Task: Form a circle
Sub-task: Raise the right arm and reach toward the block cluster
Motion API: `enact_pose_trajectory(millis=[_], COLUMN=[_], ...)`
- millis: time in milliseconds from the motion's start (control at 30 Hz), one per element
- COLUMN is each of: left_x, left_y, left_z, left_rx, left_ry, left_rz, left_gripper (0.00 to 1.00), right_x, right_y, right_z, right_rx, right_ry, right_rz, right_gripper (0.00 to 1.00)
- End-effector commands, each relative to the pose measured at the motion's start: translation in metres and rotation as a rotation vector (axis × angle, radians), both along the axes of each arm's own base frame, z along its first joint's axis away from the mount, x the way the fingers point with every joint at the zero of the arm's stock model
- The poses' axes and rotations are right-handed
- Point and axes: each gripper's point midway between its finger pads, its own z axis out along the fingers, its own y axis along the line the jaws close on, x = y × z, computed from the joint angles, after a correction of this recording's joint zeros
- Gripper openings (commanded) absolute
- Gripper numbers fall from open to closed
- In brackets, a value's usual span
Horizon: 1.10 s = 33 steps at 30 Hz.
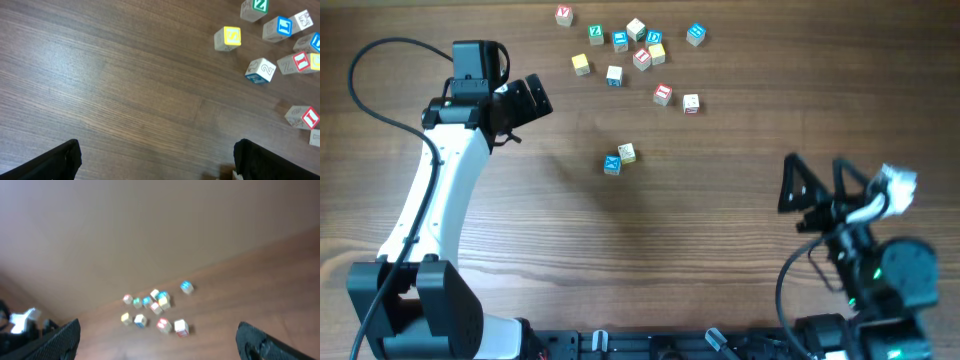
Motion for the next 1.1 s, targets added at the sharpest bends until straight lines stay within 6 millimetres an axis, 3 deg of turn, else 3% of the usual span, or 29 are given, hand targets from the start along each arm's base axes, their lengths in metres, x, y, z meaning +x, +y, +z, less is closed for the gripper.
enact_pose_trajectory(millis=[0,167,267,333,467,633,767,800,833,933,1067], left_x=[0.001,0.001,0.001,0.001,0.001,0.001,0.001,0.001,0.001,0.001,0.001], left_y=[0.003,0.003,0.003,0.003,0.003,0.003,0.003,0.003,0.003,0.003,0.003], left_z=[-0.001,-0.001,-0.001,-0.001,-0.001,-0.001,-0.001,-0.001,-0.001,-0.001,-0.001], left_rx=[0.002,0.002,0.002,0.002,0.002,0.002,0.002,0.002,0.002,0.003,0.003], left_ry=[0.001,0.001,0.001,0.001,0.001,0.001,0.001,0.001,0.001,0.001,0.001], left_rz=[0.017,0.017,0.017,0.017,0.017,0.017,0.017,0.017,0.017,0.017,0.017], left_gripper=[1.0,1.0,1.0,1.0,1.0,1.0,1.0,1.0,1.0,1.0,1.0], right_x=[0.022,0.073,0.112,0.133,0.174,0.228,0.253,0.256,0.259,0.266,0.273], right_y=[0.021,0.028,0.032,0.035,0.039,0.038,0.037,0.038,0.039,0.04,0.04], right_z=[0.047,0.092,0.104,0.102,0.07,0.003,-0.042,-0.051,-0.063,-0.09,-0.127], right_rx=[-0.122,-0.226,-0.249,-0.269,-0.281,-0.315,-0.343,-0.338,-0.341,-0.372,-0.38], right_ry=[0.079,0.23,0.324,0.38,0.51,0.617,0.681,0.699,0.72,0.763,0.819], right_rz=[0.133,0.175,0.192,0.205,0.221,0.207,0.206,0.205,0.21,0.236,0.245], right_gripper=[1.0,1.0,1.0,1.0,1.0,1.0,0.97,0.91,0.78,0.22,0.06])
